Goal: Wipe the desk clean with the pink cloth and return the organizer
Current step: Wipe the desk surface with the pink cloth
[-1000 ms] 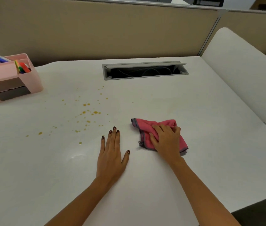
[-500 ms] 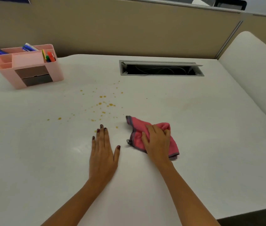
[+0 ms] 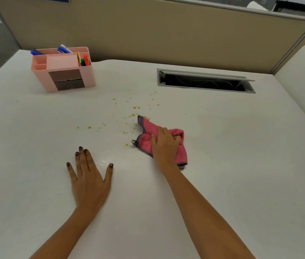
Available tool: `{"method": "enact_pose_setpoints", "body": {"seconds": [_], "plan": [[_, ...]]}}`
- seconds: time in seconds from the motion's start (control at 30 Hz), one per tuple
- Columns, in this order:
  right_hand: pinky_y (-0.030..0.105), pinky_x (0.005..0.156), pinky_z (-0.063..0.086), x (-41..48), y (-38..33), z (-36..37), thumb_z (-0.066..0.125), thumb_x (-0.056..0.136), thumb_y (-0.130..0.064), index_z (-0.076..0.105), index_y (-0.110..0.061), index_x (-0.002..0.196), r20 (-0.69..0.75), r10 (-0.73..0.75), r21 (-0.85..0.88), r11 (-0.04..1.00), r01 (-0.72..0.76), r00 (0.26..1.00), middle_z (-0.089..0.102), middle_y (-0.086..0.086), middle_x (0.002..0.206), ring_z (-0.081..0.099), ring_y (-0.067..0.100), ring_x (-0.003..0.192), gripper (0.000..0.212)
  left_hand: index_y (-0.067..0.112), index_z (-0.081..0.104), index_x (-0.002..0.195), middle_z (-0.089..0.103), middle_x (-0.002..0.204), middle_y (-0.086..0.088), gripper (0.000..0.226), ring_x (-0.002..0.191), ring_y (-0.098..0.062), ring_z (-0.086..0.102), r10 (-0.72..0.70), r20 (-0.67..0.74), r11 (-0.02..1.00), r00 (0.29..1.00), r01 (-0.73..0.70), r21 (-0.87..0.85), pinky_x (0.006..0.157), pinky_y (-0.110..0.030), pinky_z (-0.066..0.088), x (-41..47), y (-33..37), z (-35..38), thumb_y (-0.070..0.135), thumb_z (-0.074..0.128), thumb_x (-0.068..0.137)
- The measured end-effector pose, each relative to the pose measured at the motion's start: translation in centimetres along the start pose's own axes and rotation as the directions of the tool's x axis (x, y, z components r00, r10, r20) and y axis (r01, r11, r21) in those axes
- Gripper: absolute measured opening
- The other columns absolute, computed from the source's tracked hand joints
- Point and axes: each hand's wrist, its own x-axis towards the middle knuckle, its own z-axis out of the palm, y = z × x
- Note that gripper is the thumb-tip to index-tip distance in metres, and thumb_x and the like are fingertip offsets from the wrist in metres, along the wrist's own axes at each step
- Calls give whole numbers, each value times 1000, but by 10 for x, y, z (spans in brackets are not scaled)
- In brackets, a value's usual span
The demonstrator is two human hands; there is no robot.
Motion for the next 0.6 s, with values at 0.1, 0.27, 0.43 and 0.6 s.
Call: {"method": "enact_pose_setpoints", "body": {"seconds": [0.1, 0.27, 0.43, 0.6], "plan": [[38, 90, 29, -23, -35, 9, 45, 94, -26, 60, -13, 114, 57, -211, 87, 975, 205, 976, 64, 2, 112, 56, 22, 105, 29, -5, 18, 147, 17, 157, -21, 82, 146, -33, 18, -37, 2, 999, 999, 37, -15, 119, -52, 8, -4, -6, -2, 52, 18, 88], [37, 88, 30, -58, -41, 11, 51, 89, -28, 65, -14, 104, 6, -407, 147, 904, 402, 913, 68, 1, 99, 60, 22, 88, 26, -5, 25, 145, 24, 155, -20, 68, 144, -33, 25, -34, 3, 999, 999, 34, -41, 119, -52, 16, -11, -16, -6, 28, 16, 86], [40, 93, 31, -44, 3, 1, 51, 89, -35, 67, -16, 105, -119, -223, 1, 974, 225, 967, 70, 1, 102, 62, 24, 90, 30, 0, 20, 148, 19, 158, -14, 68, 147, -28, 18, -49, 13, 999, 999, 49, -7, 120, -48, 13, -16, -30, -7, 32, 13, 89], [44, 92, 30, -6, -3, 5, 44, 94, -33, 60, -14, 111, -60, 169, -18, 985, -171, 984, 64, 4, 107, 56, 28, 91, 30, 0, 21, 148, 21, 157, -14, 67, 146, -28, 20, -81, 10, 997, 997, 81, -1, 119, -49, 15, -24, -37, -9, 35, 13, 91]]}}
